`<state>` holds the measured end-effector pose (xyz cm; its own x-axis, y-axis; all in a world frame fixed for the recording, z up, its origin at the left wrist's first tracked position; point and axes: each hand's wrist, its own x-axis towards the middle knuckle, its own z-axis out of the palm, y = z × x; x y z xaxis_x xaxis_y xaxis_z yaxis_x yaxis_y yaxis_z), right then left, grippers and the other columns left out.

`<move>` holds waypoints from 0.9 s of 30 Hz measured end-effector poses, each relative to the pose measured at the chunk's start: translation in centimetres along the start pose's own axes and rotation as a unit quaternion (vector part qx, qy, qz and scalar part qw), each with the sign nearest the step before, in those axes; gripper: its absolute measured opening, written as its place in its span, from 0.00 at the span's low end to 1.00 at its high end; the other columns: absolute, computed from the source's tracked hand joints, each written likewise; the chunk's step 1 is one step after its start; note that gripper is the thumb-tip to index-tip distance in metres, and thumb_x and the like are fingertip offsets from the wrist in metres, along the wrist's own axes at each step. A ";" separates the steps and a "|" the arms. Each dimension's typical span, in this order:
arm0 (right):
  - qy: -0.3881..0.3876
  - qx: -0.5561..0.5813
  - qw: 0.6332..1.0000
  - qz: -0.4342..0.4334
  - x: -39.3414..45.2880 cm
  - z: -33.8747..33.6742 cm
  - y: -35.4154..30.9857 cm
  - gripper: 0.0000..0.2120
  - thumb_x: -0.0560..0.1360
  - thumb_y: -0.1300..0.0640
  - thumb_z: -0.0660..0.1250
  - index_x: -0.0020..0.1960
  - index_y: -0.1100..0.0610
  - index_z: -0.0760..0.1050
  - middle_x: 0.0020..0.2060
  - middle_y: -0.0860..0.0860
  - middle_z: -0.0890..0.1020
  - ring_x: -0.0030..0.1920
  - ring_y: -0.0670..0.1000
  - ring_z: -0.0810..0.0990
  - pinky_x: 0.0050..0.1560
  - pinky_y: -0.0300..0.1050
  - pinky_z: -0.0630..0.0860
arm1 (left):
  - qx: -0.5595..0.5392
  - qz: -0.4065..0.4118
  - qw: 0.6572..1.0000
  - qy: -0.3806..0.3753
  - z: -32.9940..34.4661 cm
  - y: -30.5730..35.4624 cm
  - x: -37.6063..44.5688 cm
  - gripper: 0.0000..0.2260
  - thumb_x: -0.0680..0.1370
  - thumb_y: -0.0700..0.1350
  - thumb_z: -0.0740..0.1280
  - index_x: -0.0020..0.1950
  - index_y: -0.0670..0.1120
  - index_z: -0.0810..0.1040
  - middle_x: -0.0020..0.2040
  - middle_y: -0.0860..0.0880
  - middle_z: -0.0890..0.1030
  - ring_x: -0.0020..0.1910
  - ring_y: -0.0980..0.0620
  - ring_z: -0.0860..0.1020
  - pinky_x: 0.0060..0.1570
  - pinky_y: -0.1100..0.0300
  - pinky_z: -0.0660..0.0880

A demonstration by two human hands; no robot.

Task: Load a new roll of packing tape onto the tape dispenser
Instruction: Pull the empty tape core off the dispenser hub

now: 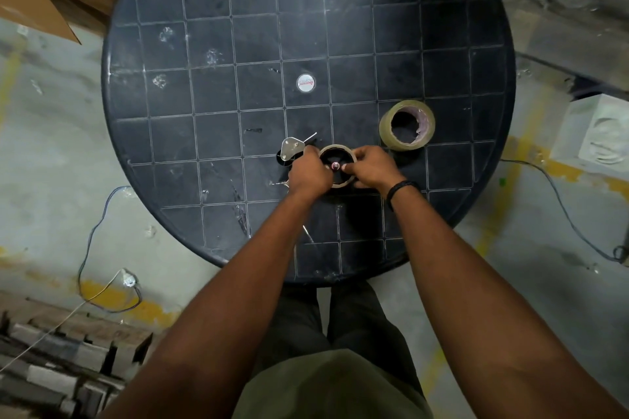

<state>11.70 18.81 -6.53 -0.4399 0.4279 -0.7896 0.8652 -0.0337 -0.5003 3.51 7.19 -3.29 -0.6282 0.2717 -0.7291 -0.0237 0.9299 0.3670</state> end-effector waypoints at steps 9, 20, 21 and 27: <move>0.040 -0.047 0.998 0.031 -0.1 0.9 -0.3 0.07 0.68 0.55 0.75 0.41 0.60 0.85 0.38 0.58 0.87 0.41 0.58 0.87 0.45 0.58 0.85 | 0.038 -0.016 0.999 0.009 0.9 0.3 -0.3 0.17 0.79 0.44 0.66 0.66 0.39 0.70 0.65 0.34 0.77 0.63 0.32 0.77 0.59 0.45 0.73; 0.045 -0.007 0.996 0.074 -0.8 1.1 -0.1 0.09 0.65 0.56 0.74 0.40 0.62 0.82 0.35 0.57 0.86 0.39 0.57 0.87 0.40 0.59 0.86 | 0.037 -0.027 0.999 -0.004 1.2 0.4 -0.2 0.21 0.79 0.44 0.67 0.69 0.36 0.68 0.68 0.32 0.74 0.65 0.32 0.75 0.63 0.45 0.72; 0.050 -0.003 0.996 0.074 -0.8 1.2 0.0 0.09 0.66 0.56 0.75 0.39 0.62 0.82 0.35 0.57 0.86 0.39 0.57 0.87 0.40 0.59 0.86 | 0.042 -0.027 0.999 -0.007 1.2 0.4 -0.2 0.22 0.79 0.43 0.67 0.69 0.35 0.68 0.68 0.31 0.73 0.65 0.32 0.75 0.63 0.45 0.71; 0.117 -0.038 0.991 0.047 -2.8 1.6 -0.8 0.11 0.70 0.57 0.74 0.51 0.58 0.79 0.50 0.57 0.85 0.52 0.58 0.83 0.54 0.52 0.82 | 0.067 0.002 0.997 0.047 1.5 0.4 -0.9 0.16 0.79 0.41 0.67 0.64 0.38 0.70 0.63 0.33 0.77 0.60 0.32 0.78 0.57 0.44 0.74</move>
<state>11.84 16.17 -4.55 -0.2962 0.6247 -0.7225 0.9190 -0.0197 -0.3938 5.23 7.65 -3.31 -0.6990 0.2564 -0.6676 0.0793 0.9556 0.2839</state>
